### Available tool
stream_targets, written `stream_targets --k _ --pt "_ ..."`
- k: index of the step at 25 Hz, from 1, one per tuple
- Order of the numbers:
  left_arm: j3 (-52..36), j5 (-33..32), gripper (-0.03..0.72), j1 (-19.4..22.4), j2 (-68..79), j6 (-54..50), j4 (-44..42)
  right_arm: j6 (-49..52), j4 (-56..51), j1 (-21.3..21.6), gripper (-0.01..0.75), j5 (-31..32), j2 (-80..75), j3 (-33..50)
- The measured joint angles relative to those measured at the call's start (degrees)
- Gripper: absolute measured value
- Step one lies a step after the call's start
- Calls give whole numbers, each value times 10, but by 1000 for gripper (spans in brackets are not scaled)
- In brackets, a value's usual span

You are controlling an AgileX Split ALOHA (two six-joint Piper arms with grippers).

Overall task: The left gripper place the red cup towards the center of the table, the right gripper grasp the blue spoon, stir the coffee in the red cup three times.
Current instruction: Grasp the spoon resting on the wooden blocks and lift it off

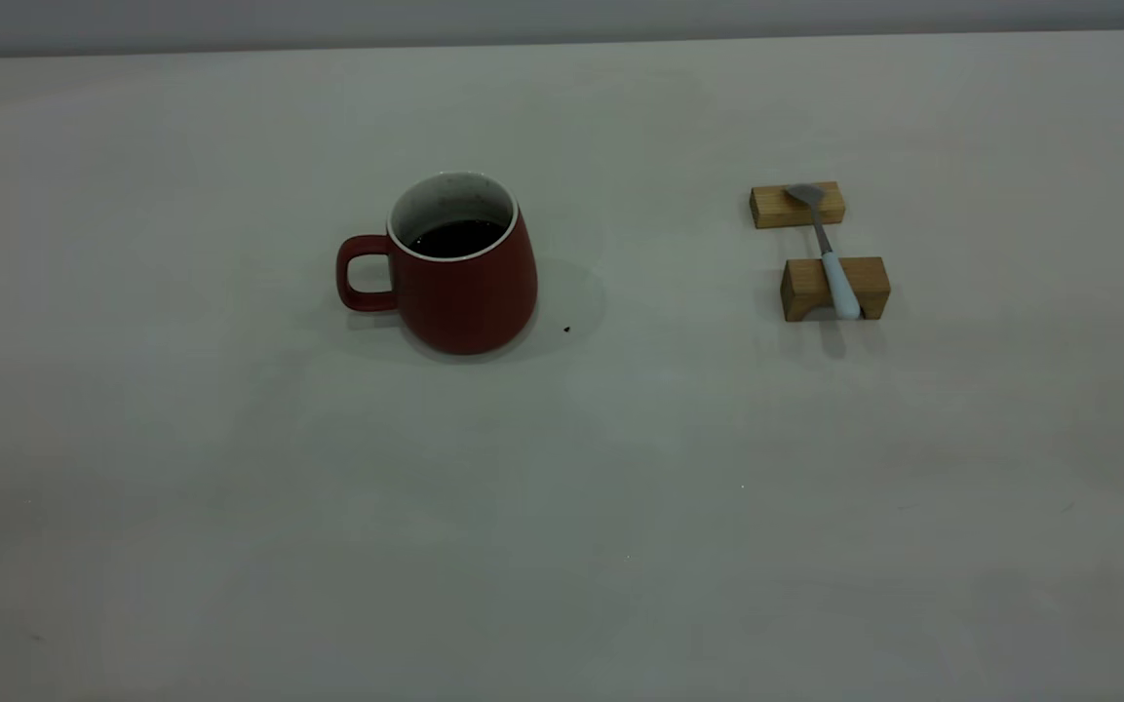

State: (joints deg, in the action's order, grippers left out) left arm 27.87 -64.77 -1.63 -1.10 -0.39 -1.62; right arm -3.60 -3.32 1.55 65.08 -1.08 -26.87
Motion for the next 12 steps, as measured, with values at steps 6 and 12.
stream_targets --k 6,12 --pt "0 0 424 0 0 0 0 0 0 0 237 0 0 0" --pt "0 0 424 0 0 0 0 1 -4 0 237 0 0 0"
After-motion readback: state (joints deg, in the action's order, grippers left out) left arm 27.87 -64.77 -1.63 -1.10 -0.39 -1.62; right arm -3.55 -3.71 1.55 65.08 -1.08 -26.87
